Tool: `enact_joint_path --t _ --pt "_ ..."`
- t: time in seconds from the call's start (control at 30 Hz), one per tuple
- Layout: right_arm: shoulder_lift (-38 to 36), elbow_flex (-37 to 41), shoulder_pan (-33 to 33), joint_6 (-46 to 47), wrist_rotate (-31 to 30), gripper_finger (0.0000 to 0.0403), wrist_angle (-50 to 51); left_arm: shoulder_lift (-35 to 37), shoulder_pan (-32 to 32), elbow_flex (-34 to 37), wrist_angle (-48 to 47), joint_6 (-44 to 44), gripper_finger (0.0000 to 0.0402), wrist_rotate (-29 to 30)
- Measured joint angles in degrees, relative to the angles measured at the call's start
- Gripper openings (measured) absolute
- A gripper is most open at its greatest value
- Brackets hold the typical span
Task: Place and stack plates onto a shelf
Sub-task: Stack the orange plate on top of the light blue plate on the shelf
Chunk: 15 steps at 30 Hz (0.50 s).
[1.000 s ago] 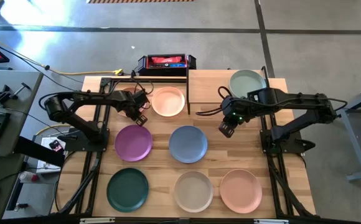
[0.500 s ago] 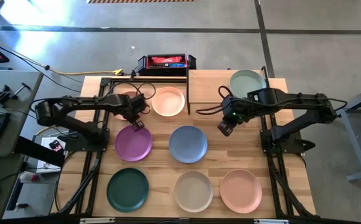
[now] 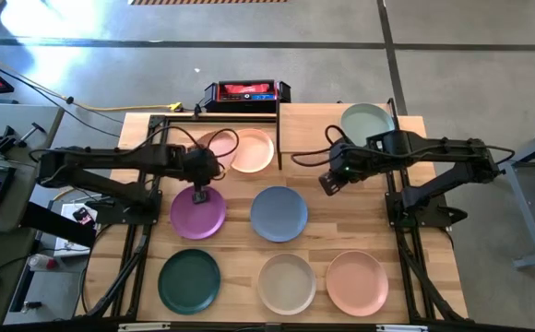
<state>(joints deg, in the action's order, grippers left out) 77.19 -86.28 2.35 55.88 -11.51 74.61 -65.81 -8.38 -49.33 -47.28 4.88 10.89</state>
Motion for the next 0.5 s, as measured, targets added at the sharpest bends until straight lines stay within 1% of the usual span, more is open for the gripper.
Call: enact_joint_path --t 0.17,0.37,0.5 --pt "0.1 0.0 0.0 2.2 0.0 0.0099 -0.1 0.0 6.1 -6.9 -0.3 6.2 0.0001 1.0" --pt "1.6 0.0 0.0 2.2 0.5 0.0099 -0.2 -2.1 12.7 -14.6 -0.7 12.7 0.0001 4.5" --pt "3.6 0.0 0.0 3.2 2.0 0.0099 -1.3 -4.8 15.8 -17.9 -1.0 16.3 0.0001 7.5"
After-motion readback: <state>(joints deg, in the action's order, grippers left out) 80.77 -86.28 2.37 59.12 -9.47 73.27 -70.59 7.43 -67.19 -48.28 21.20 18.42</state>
